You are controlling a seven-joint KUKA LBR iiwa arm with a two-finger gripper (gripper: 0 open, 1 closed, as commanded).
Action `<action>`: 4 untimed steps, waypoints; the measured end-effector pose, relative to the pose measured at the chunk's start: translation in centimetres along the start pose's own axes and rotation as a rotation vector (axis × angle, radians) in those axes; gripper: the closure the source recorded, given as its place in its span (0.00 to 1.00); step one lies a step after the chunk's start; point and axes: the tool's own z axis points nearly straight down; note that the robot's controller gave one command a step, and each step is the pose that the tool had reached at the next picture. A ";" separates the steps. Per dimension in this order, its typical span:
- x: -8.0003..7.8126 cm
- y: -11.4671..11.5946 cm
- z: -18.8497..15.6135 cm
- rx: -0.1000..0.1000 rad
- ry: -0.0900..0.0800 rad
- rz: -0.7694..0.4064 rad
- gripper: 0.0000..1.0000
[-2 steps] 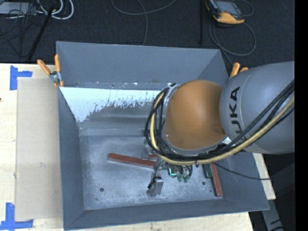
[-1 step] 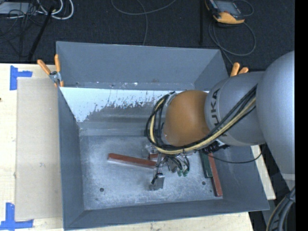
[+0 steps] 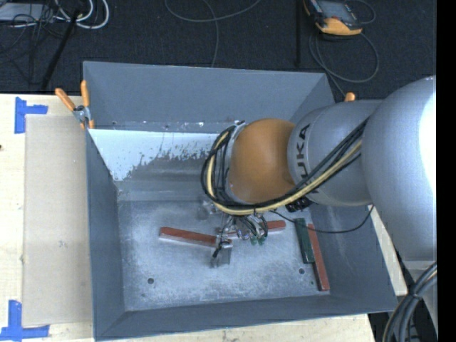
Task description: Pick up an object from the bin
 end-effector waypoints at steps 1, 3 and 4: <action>-0.1 3.7 0.0 -0.001 0.002 -0.034 0.00; 0.5 2.9 0.0 0.000 0.005 -0.037 1.00; 9.5 -1.9 -12.4 0.002 0.001 -0.221 1.00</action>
Offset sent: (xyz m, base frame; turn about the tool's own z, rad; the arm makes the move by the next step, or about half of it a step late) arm -0.0034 0.0345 0.0007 -0.0305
